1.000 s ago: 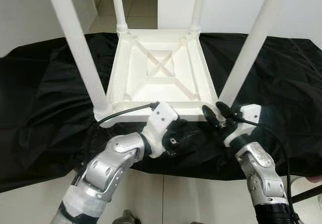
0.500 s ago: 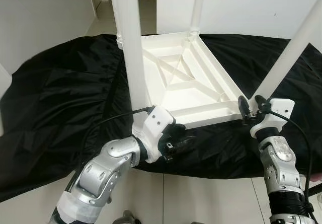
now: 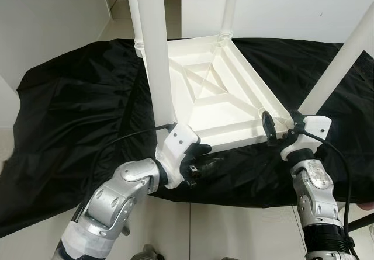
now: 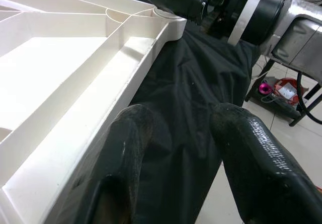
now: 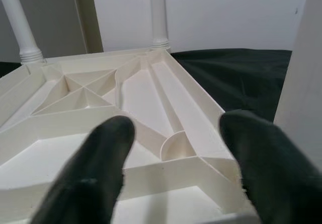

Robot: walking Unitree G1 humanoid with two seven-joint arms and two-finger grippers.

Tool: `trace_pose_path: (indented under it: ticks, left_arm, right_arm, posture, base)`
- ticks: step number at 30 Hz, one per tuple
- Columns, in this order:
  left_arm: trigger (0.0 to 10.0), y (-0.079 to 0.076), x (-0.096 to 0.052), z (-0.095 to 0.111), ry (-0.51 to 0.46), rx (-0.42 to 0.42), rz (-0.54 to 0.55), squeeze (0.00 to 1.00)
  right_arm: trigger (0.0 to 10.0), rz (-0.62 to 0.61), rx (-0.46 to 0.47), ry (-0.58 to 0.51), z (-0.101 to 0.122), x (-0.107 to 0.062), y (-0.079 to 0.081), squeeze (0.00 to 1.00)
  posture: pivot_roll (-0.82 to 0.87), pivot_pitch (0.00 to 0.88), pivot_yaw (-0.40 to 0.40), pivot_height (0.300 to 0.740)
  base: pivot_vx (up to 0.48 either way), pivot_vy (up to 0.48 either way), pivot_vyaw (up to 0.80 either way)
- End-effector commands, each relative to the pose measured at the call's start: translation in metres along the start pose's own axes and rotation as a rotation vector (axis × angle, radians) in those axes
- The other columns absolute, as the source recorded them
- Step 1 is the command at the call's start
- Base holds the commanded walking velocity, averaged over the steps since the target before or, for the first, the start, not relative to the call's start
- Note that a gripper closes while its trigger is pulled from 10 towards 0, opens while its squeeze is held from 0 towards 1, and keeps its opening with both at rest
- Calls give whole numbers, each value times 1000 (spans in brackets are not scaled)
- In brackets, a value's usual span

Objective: Building children table

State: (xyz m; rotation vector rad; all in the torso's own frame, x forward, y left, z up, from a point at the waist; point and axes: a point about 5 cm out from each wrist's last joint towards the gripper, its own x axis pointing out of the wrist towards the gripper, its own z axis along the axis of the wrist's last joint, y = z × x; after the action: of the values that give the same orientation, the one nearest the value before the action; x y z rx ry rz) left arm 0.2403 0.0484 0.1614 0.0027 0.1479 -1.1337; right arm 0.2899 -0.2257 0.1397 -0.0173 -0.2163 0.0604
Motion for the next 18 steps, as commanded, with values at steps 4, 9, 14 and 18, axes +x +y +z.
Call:
trace_pose_path:
  ticks: [4,9,14,18]
  left_arm:
    - [10000,-2,0,4,-2,15,-14,0]
    - [10000,-3,0,4,0,12,-11,0]
    - [10000,-3,1,4,-4,11,-11,0]
    - [10000,-3,1,5,-5,11,-13,0]
  right_arm:
    - [0,10,-2,-3,-2,-2,2,0]
    - [4824,12,-15,6,-3,-3,1,0]
    - [10000,-8,-15,0,-1,-3,-5,1000]
    - [10000,-24,-27,-3,1,-3,-11,1000]
  posture:
    - [-11,0,56,740]
    - [-12,0,53,740]
    - [-13,0,51,740]
    - [-15,4,49,740]
  base:
    - [0,0,0]
    - [0,0,0]
    - [0,0,0]
    - [0,0,0]
